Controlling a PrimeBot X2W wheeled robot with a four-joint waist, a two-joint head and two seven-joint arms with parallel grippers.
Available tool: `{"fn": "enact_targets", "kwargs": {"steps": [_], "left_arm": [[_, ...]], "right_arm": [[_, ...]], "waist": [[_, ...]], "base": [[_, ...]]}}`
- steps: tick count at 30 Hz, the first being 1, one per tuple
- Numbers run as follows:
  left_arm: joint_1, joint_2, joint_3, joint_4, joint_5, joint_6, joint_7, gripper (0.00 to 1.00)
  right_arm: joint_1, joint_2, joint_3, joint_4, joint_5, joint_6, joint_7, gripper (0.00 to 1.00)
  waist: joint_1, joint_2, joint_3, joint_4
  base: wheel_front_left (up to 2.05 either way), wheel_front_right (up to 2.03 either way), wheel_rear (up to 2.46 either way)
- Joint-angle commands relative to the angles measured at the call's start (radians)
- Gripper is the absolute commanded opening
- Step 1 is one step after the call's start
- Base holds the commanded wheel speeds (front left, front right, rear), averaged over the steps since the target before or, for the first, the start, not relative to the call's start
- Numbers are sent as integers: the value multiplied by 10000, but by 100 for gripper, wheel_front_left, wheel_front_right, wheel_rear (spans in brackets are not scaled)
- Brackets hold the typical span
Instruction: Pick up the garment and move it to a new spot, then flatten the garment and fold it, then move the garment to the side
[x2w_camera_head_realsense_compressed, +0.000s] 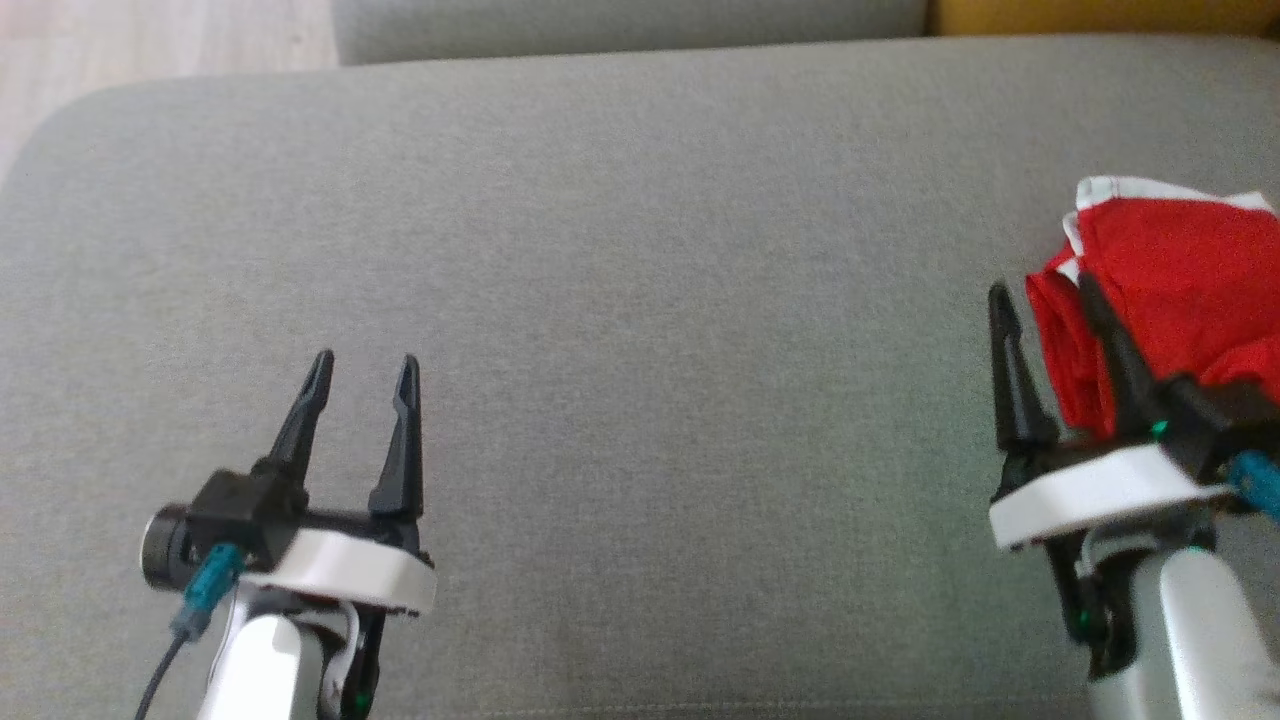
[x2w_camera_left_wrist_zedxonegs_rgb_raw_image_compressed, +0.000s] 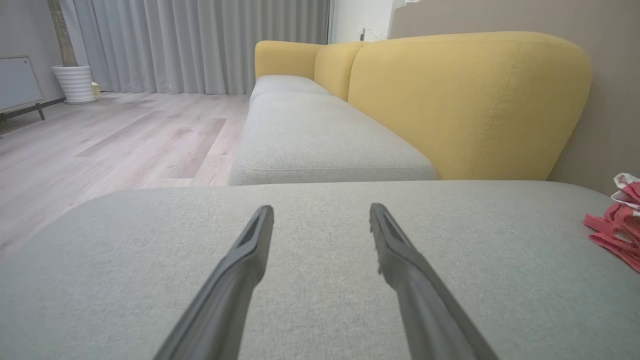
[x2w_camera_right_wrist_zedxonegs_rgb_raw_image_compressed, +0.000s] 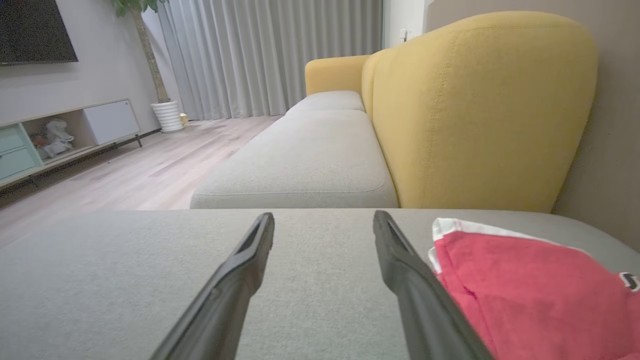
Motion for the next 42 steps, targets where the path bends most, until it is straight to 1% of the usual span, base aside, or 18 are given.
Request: {"fn": "enact_targets", "kwargs": {"steps": [1,6,15,24,42], "left_arm": [[-103,186,377,-275,61,66,-51,100],[376,236,324,-216,43,84,-51,100],[997,205,52,-179,50,222,52,100],[1304,293,27,-333,-6,329,59,100],[1244,367,-101,-205,-16,544,86,100]], "right_arm": [[23,5,277,-249,108,65,-144,100],[671,8,471,-107,397,65,-269,100],[1651,9,123,-381,383,65,-30,100],[2181,10,-36,-724,270,65,283,100],[2311,10,77,-949,151,65,494,100]], "waist": [[1,0,-314,247],[1,0,-765,389],[1,0,-1473,510],[1,0,-1638,435],[1,0,-1692,419]], "base": [[0,0,0],[0,0,0],[0,0,0],[0,0,0],[0,0,0]]}}
